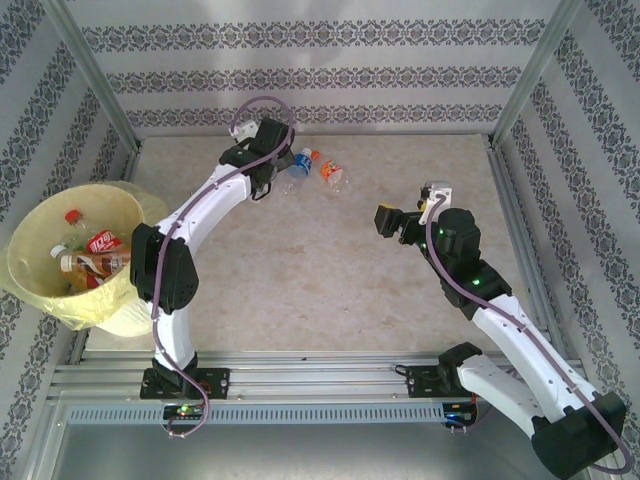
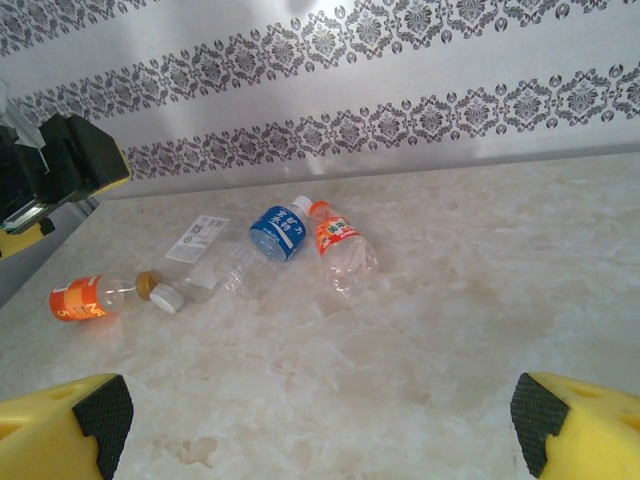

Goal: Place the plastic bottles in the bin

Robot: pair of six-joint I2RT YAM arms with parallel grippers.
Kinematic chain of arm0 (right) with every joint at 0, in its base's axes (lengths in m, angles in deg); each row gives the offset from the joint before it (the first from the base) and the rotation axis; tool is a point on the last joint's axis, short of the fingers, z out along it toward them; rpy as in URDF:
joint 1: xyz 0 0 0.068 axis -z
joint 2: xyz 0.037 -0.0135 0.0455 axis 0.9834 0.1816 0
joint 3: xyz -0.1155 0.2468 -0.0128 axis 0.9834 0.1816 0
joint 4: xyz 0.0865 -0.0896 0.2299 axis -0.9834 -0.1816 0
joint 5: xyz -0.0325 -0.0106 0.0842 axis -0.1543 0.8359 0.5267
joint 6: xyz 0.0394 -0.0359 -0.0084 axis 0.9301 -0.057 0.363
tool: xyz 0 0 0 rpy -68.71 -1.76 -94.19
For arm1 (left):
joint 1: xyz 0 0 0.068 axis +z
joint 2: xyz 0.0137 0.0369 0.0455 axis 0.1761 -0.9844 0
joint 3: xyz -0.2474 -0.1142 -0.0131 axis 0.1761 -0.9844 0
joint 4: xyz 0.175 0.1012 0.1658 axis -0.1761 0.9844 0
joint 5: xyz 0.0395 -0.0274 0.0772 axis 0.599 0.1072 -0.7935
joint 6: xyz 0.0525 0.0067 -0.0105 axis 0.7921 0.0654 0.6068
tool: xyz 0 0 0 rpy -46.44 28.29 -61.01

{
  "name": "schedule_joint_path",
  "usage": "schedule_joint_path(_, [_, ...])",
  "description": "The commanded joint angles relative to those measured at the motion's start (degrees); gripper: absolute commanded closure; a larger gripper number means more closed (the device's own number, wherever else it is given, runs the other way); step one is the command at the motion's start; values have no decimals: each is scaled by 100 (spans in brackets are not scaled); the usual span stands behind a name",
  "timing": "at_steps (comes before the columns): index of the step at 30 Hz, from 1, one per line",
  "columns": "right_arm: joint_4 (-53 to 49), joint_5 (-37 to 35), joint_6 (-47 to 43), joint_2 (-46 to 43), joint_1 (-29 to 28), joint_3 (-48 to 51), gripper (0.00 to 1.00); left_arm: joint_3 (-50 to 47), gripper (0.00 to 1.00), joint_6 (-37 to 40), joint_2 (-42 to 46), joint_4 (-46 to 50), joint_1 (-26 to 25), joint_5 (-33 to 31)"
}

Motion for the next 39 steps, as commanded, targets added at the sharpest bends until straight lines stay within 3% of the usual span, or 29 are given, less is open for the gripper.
schedule_joint_path(1, [-142,-167,-139,-82,61,41,2,37,0,-747,-66,-7,414,244])
schedule_joint_path(3, [-176,-193,-130,-84,62,24,2,-147,0,-1056,-77,-136,608,446])
schedule_joint_path(16, [-378,-237,-72,-182,70,32,2,-467,0,-2714,-538,156,1202,54])
schedule_joint_path(39, [-512,-415,-33,-228,77,50,2,-402,0,-3498,-1684,-111,1884,580])
